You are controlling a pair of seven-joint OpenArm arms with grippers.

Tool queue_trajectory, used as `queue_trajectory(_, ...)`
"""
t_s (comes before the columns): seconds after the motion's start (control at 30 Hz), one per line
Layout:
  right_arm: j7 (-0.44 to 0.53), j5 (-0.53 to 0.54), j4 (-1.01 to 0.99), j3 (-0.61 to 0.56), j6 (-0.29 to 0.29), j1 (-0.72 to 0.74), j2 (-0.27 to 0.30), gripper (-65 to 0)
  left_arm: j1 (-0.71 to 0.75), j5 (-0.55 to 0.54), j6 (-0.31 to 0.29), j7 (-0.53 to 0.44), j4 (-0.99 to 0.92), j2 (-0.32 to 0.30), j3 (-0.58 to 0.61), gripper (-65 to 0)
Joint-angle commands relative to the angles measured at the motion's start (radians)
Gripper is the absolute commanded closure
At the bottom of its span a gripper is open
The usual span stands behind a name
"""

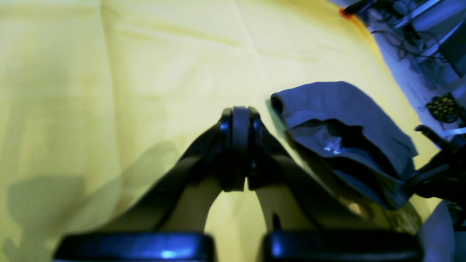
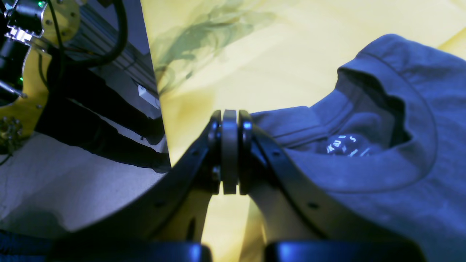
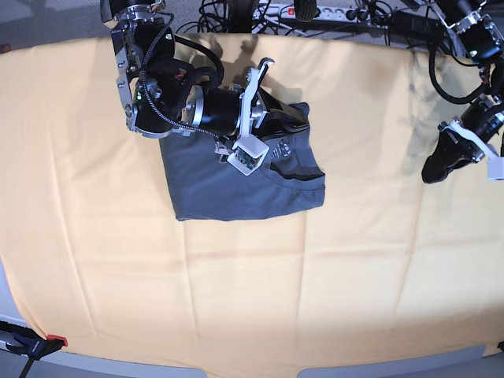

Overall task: Fold the T-shirt properly
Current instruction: 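Press and adjust the folded bundle with the right gripper, then grasp the bundle sides with both grippers and square it up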

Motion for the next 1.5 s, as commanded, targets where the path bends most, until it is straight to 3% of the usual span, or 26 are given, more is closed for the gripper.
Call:
queue_trajectory(0.0, 0.021, 0.042, 0.014, -0.01, 0.006, 0.021, -0.003, -5.9, -0.009, -0.041, -0.006, -0.018, 0.016, -0.019, -0.004, 0.0)
queue_trajectory(0.13, -0.081, 0.177, 0.031, -0.029, 0.006, 0.066, -0.003, -44.6, -0.009, -0.105, -0.006, 0.013, 0.016, -0.019, -0.004, 0.0)
queue_trajectory(0.17, -0.112, 0.209, 0.042, -0.029, 0.006, 0.077, -0.003, -49.6, -0.009, -0.124, -0.007, 0.029, 0.016, -0.019, -0.004, 0.0)
queue_trajectory(0.27, -0.146, 0.235, 0.1, -0.019, 0.006, 0.118, -0.003, -51.0, -0.009, -0.201, -0.048, 0.084, 0.016, -0.019, -0.004, 0.0)
queue_trajectory(0.33, -0.144, 0.217, 0.138, 0.004, 0.006, 0.148, -0.003, -49.1, -0.009, -0.27, -0.069, 0.127, 0.017, -0.02, -0.004, 0.0)
queue_trajectory(0.37, -0.134, 0.186, 0.151, 0.021, 0.006, 0.166, -0.003, -44.2, -0.009, -0.27, -0.069, 0.155, 0.018, -0.022, -0.004, 0.0)
queue_trajectory(0.4, -0.121, 0.145, 0.157, 0.04, 0.006, 0.185, 0.0, -35.7, -0.011, -0.27, -0.069, 0.166, 0.025, -0.022, -0.004, 0.0)
queue_trajectory(0.47, -0.077, 0.045, 0.157, 0.076, 0.006, 0.227, 0.022, -9.4, -0.011, -0.27, -0.069, 0.169, 0.051, -0.022, 0.002, 0.0)
queue_trajectory(0.5, -0.045, -0.007, 0.157, 0.092, 0.006, 0.247, 0.041, 0.0, -0.011, -0.27, -0.069, 0.17, 0.075, -0.023, 0.012, 0.0)
queue_trajectory(0.67, 0.182, -0.24, 0.09, 0.103, 0.006, 0.338, 0.162, 0.0, -0.011, -0.27, -0.069, 0.22, 0.283, -0.025, 0.169, 0.0)
queue_trajectory(0.8, 0.204, -0.241, -0.1, 0.076, 0.006, 0.416, 0.194, 0.0, -0.008, -0.238, -0.069, 0.225, 0.442, -0.024, 0.375, 0.0)
queue_trajectory(0.87, 0.204, -0.239, -0.224, 0.059, 0.006, 0.472, 0.194, 0.0, -0.009, -0.132, -0.069, 0.21, 0.488, -0.024, 0.487, 0.0)
queue_trajectory(1.0, 0.211, -0.241, -0.474, -0.006, 0.006, 0.592, 0.194, 0.0, -0.008, 0.173, -0.069, 0.074, 0.489, -0.024, 0.714, 0.0)
queue_trajectory(1.13, 0.229, -0.282, -0.663, -0.117, 0.006, 0.689, 0.193, 0.0, -0.008, 0.41, -0.069, -0.043, 0.442, -0.024, 0.895, 0.0)
queue_trajectory(1.27, 0.282, -0.387, -0.737, -0.197, 0.006, 0.717, 0.202, 0.0, -0.01, 0.556, -0.069, -0.116, 0.38, -0.013, 1.012, 0.0)
queue_trajectory(1.47, 0.3, -0.431, -0.739, -0.217, 0.006, 0.714, 0.24, 0.0, -0.03, 0.741, -0.008, -0.23, 0.289, -0.013, 1.136, 0.0)
